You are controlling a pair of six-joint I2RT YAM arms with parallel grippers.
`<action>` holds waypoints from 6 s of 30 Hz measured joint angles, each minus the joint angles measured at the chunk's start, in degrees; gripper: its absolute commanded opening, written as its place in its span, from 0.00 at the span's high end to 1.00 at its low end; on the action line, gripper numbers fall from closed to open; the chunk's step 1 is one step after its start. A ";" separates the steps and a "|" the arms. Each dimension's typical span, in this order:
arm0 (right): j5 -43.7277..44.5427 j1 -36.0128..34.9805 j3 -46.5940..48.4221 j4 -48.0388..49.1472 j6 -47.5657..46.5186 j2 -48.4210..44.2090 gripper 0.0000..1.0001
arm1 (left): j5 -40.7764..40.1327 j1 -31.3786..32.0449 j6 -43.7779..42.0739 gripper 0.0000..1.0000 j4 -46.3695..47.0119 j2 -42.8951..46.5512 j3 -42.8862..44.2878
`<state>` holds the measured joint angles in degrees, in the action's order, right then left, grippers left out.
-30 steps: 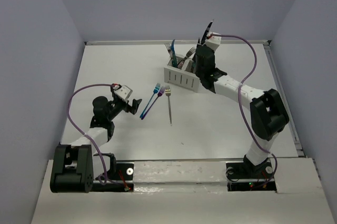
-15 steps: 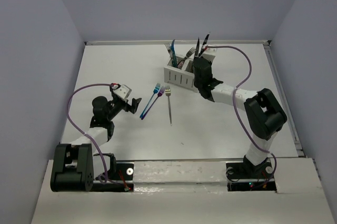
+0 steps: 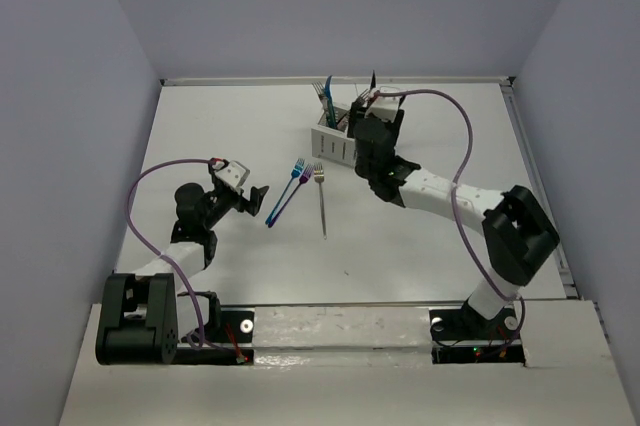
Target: Sort the eating utensils into containers
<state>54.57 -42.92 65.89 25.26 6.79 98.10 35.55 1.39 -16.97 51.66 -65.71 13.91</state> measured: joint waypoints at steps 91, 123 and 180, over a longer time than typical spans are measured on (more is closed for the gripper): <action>-30.47 4.37 19.15 14.78 -14.80 17.81 1.00 | -4.74 4.31 2.73 0.01 2.03 -8.04 4.55; -31.82 5.84 8.72 24.11 -11.45 23.23 0.63 | -4.44 4.52 2.19 0.01 1.64 -8.04 4.55; -35.52 1.92 -6.84 -11.08 8.57 -15.76 0.39 | -20.83 17.14 -8.57 1.00 -51.95 -37.62 44.81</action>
<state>19.05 -40.99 59.05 14.17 15.35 82.35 14.72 18.52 -25.54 -0.30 -103.33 58.72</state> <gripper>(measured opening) 0.609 0.027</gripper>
